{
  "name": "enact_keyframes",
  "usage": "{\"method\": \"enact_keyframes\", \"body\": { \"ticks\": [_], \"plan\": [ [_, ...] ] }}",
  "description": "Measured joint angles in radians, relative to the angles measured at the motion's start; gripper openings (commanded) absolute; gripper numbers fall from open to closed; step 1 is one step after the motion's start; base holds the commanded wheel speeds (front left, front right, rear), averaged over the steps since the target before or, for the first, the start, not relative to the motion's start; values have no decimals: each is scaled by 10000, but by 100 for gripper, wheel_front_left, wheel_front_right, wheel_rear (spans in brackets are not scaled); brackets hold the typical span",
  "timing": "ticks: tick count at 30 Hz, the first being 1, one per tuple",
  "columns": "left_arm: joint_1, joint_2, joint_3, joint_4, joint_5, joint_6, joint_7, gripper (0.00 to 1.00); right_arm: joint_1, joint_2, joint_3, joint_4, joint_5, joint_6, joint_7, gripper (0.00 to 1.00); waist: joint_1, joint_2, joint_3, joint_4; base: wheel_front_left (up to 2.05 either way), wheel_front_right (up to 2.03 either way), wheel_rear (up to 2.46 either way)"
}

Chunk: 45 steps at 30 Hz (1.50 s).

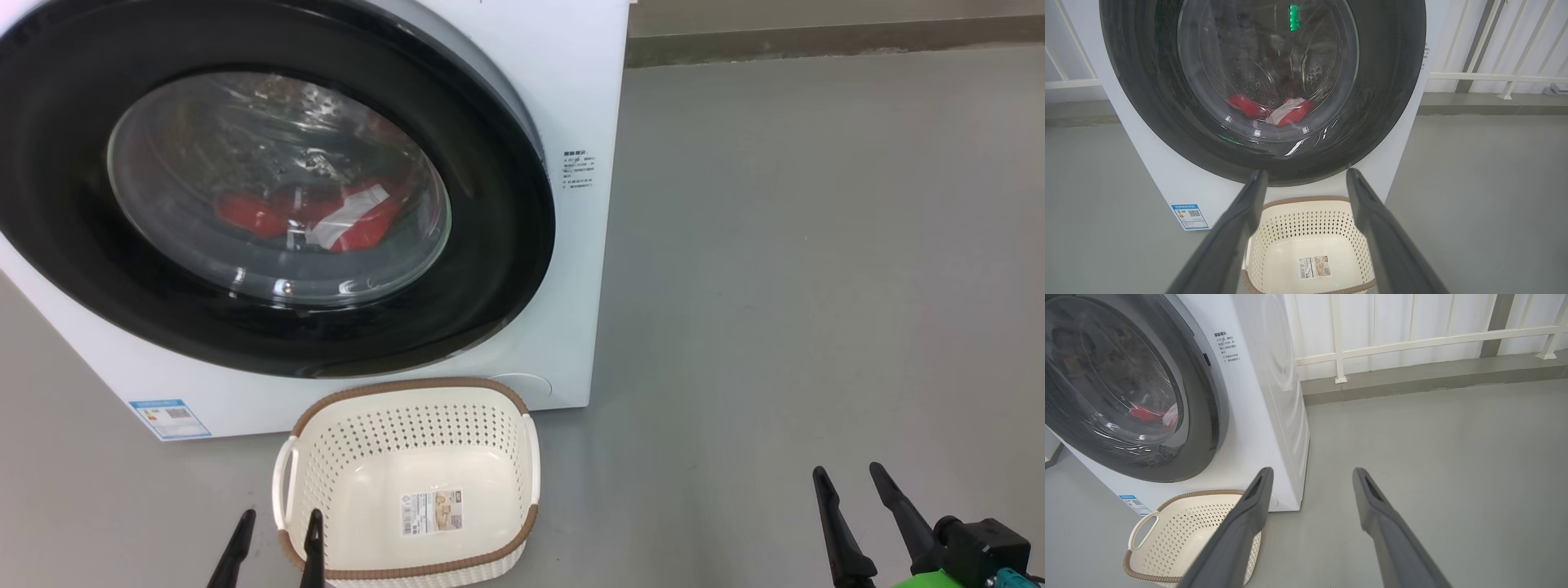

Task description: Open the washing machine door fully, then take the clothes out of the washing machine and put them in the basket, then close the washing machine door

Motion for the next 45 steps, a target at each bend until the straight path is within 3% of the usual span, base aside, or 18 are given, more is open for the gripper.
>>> {"method": "enact_keyframes", "body": {
  "ticks": [13, 14, 15, 16, 17, 24, 29, 45],
  "plan": [
    [0, 0, 19, 40, -192, -84, 0, 100, 3, 27, -48, -77, -6, 0, 0, 100, 0, 0, 21, -54, 0, 0, 0],
    [0, 0, 19, 42, -194, -84, 0, 100, 3, 38, -48, -96, 10, 0, -2, 91, 0, 0, 23, -54, 0, 0, 0],
    [0, 0, 17, 48, -194, -84, 0, 100, 3, 54, -42, -104, 56, 0, -2, 47, 0, 0, 21, -51, 0, 0, 0],
    [-1, 0, 12, 50, -196, -86, 0, 100, 3, 67, -31, -127, 113, 0, -2, 20, 0, 0, 22, -43, 0, 0, 0],
    [-1, 0, 0, 52, -198, -86, 0, 100, 3, 71, -6, -174, 173, 0, -2, 0, 0, 0, 25, -34, 0, 0, 0],
    [-21, 0, -199, 29, -299, -79, 0, 100, -275, 127, 627, -431, 1824, 0, -15, 0, 0, 0, 175, 25, 0, 0, 0],
    [-113, 0, -401, -8, -472, -90, 0, 100, -1661, 79, 1097, -581, 3193, 0, -29, 0, 0, 0, 419, 116, 0, 0, 0],
    [-800, -4, -853, -144, -731, -190, -2, 100, -5102, -825, 2640, -31, 5718, 0, -58, 0, 0, 0, 1096, 802, 0, 0, 0]
  ]
}}
